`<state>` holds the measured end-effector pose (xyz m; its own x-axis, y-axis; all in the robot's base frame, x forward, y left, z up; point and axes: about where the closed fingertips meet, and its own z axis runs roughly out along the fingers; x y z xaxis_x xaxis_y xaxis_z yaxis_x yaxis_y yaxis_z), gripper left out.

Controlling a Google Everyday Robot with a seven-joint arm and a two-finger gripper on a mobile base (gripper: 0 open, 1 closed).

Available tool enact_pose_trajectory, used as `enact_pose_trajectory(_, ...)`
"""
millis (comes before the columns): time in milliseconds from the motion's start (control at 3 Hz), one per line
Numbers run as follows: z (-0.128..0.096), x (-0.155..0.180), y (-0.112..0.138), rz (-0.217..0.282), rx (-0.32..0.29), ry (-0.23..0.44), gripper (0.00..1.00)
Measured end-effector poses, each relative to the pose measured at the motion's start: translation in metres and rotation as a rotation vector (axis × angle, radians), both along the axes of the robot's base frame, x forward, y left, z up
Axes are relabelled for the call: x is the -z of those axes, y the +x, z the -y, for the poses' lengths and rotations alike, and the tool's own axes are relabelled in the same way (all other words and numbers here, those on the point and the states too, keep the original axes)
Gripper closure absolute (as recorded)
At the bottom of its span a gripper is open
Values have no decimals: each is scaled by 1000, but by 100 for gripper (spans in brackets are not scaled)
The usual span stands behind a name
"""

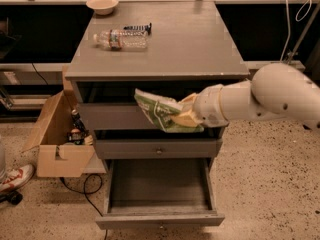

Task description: Place green jalapeno chip bag into bottom drawer

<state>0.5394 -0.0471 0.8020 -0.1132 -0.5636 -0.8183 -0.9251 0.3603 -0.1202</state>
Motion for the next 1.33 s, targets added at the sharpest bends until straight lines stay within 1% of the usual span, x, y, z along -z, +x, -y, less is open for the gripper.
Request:
enact_pose_trajectory(333,-3,8,-6,-16,-9,-6,100)
enact_pose_trajectory(667,-7,49,-10,-52,-30,-33,100)
enact_pose_trajectory(1000,-11,133,-17,-143,-34,-24,100)
enact_pose_trajectory(1333,-20,219,-22,-223,-31,-23,100)
